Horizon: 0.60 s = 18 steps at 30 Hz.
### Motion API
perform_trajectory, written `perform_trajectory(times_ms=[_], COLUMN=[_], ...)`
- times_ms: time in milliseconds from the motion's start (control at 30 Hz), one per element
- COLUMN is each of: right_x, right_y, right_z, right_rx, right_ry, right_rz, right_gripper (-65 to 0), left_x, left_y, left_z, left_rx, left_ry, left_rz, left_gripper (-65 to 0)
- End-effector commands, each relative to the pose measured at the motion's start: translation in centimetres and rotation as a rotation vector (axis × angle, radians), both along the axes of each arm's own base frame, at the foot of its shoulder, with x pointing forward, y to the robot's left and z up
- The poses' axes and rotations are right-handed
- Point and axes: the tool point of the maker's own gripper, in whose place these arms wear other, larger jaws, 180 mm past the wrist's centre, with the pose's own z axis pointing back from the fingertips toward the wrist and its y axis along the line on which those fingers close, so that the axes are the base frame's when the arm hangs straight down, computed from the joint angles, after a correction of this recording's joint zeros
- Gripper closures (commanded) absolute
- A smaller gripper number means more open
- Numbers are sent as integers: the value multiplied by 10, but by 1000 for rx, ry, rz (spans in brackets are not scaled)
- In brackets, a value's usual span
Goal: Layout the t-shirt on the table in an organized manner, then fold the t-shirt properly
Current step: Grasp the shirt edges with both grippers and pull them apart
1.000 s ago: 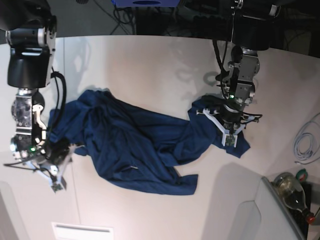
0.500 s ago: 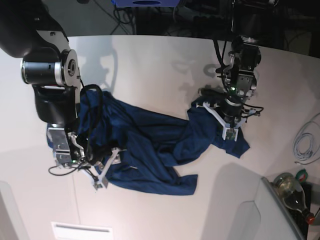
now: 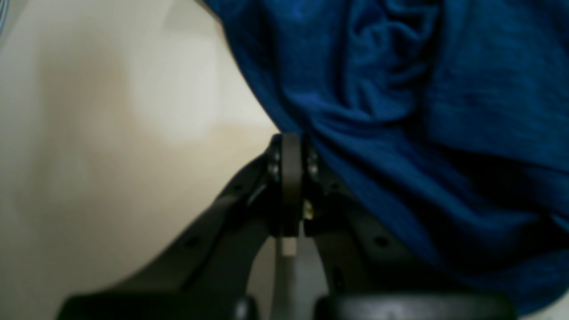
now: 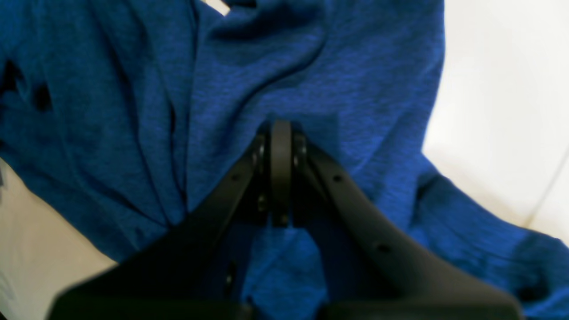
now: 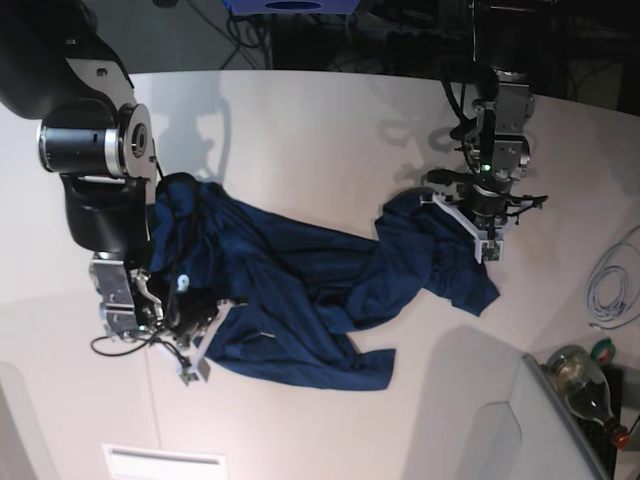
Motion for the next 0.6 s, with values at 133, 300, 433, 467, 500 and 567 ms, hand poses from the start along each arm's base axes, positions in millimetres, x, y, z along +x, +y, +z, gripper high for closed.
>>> perform_trajectory(times_ms=[133,300,433,467,500,567], right_x=[38,39,34,29,26,22], right_y=[-8,-21,-32,-30,-29,-28], right_z=[54,52,32,23,17,9], right_rx=[-13,-44,-43,-36,-31,-28], right_ry=[-171,-180,-169,-148,-134,-111], right_rz=[-11,-98,-140,-140,-140,-140], right_gripper=[-69,-353,-360,-360,-360,-333], left_x=[4,13,14,14,14,12], left_y=[2,-4,-5,-6,-6,-5], left_z=[12,31,31,31,31,27], left_rx=[9,8,5,5,5,7], left_ry=[-49,-104,-108,-107,-106,-93], left_rz=[-6,-18,-18,-19,-19,-18], left_gripper=[0,0,0,0,0,0])
